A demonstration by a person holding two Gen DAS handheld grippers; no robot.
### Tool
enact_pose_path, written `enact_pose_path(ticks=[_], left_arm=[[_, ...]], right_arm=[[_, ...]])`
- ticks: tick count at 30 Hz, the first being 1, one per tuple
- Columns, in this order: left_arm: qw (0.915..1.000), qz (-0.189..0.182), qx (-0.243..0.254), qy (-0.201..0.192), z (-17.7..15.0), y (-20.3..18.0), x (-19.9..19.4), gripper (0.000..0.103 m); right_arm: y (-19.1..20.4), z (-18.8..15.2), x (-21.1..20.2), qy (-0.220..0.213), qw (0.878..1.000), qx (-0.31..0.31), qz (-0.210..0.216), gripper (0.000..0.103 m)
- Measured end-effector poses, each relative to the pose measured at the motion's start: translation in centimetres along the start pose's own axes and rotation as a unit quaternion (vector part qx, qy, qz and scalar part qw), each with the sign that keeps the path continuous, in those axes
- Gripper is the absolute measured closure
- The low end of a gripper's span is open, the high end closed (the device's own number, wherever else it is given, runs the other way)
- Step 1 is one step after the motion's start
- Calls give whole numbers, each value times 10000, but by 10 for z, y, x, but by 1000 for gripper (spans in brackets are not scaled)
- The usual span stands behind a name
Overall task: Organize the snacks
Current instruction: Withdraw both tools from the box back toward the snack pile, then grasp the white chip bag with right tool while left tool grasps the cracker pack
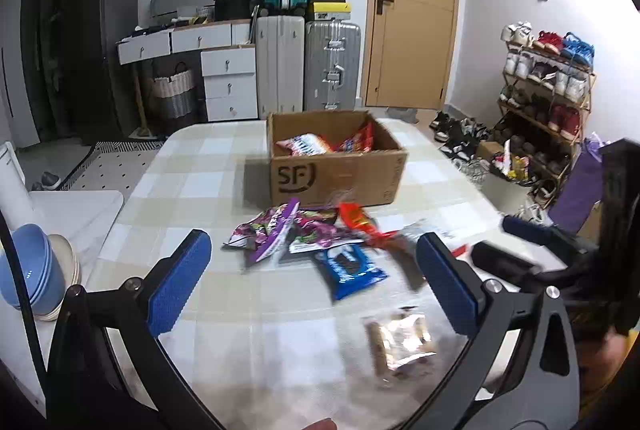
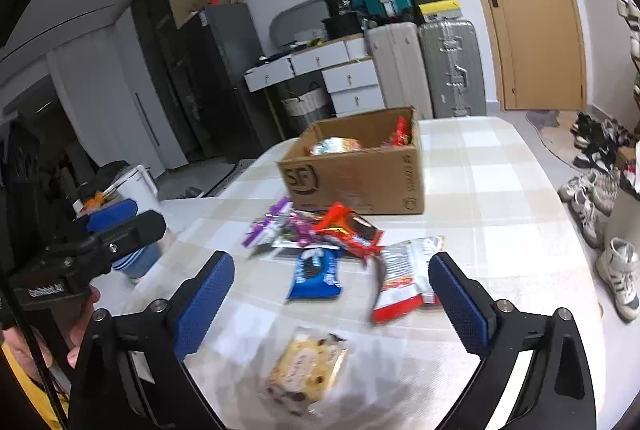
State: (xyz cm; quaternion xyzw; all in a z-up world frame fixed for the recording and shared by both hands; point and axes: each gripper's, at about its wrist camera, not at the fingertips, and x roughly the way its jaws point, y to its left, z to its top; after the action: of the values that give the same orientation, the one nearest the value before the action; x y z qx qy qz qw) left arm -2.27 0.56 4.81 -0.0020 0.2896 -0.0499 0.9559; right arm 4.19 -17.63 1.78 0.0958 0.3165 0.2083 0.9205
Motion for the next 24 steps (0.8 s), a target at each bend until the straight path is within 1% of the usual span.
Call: enact_pose_path(ticks=[3,5,7,9,11,15,17,19,21,24], left_arm=[[9998,66,-91,141,-6,16,35,0],[9986,7,-342,398,-6,30,60,0],[9950,-142,-702,696,-4,45,82,0],[9927,-157,-855,831,-3,56,99,1],[9935,-52,-750,851,-3,59,111,0],[9959,205,-315,817,-6,52,125,0],[9949,180,-282,954,-9,47,133,0],[9941,173,-361,1008,-10,45,126,0],[9948,112,-266,977,-9,37,123,0],[9960,143,-116,869,-9,28,120,0]], right_arm=[[-4,-1,19,297,9992,-72,-248,3],[-4,-3,33,467,9984,-212,-237,3],[-4,-4,47,570,9971,-388,-337,3],[-10,-5,58,655,9966,-383,-328,3],[-19,-7,68,731,9960,-263,-440,3],[-32,-6,79,815,9957,-93,-422,3],[-35,-7,80,836,9951,-102,-518,3],[-38,-7,85,886,9937,-135,-678,3],[-39,-7,86,889,9923,-178,-839,3],[-44,-4,91,898,9908,-181,-992,3]])
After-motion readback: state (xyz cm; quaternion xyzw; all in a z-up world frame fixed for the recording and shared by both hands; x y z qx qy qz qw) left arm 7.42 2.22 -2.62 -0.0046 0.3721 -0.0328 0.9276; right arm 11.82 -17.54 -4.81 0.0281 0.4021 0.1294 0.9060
